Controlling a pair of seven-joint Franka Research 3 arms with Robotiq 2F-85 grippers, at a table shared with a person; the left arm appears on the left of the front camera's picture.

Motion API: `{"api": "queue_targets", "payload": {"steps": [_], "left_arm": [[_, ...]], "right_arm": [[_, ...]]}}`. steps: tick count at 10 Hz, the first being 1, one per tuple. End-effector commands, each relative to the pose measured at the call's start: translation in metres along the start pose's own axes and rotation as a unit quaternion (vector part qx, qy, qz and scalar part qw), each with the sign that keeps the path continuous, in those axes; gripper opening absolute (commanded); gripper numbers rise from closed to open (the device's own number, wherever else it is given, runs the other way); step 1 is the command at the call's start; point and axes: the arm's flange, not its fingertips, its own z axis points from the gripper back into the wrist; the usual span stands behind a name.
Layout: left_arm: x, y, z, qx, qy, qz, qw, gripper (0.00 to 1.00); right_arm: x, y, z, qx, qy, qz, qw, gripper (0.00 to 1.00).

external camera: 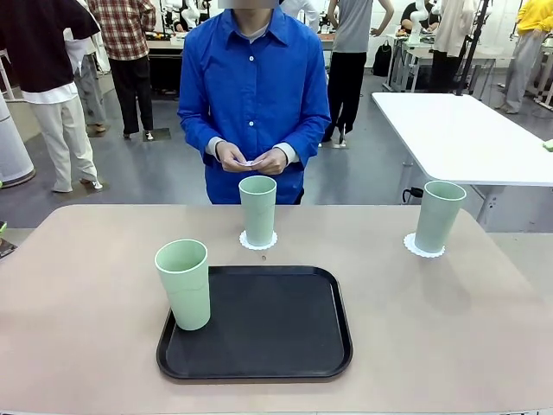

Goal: Place coasters on the table and set cups on them.
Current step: Take one Reusable plastic cup from the Flat Tray and place it on a coaster set by the human.

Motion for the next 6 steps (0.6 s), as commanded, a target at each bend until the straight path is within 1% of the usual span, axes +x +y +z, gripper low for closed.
{"api": "queue_targets", "payload": {"steps": [1, 2, 3, 4, 6], "left_arm": [[-0.001, -0.001, 0.000, -0.006, -0.002, -0.004, 1.000, 1.00], [-0.001, -0.001, 0.000, -0.006, -0.002, -0.004, 1.000, 1.00], [-0.001, -0.001, 0.000, -0.006, -0.002, -0.004, 1.000, 1.00], [-0.001, -0.001, 0.000, -0.006, -0.002, -0.004, 1.000, 1.00], [-0.001, -0.001, 0.000, -0.006, -0.002, -0.004, 1.000, 1.00]], "right_arm": [[0.006, -0.023, 0.001, 0.064, -0.034, -0.028, 0.997, 1.00], [-0.003, -0.035, 0.003, 0.077, -0.044, -0.031, 0.996, 1.00], [-0.012, -0.045, 0.006, 0.091, -0.035, -0.027, 0.995, 1.00], [-0.018, -0.055, 0.015, 0.103, -0.036, -0.022, 0.994, 1.00], [-0.019, -0.063, 0.019, 0.119, -0.036, -0.019, 0.992, 1.00]]}}
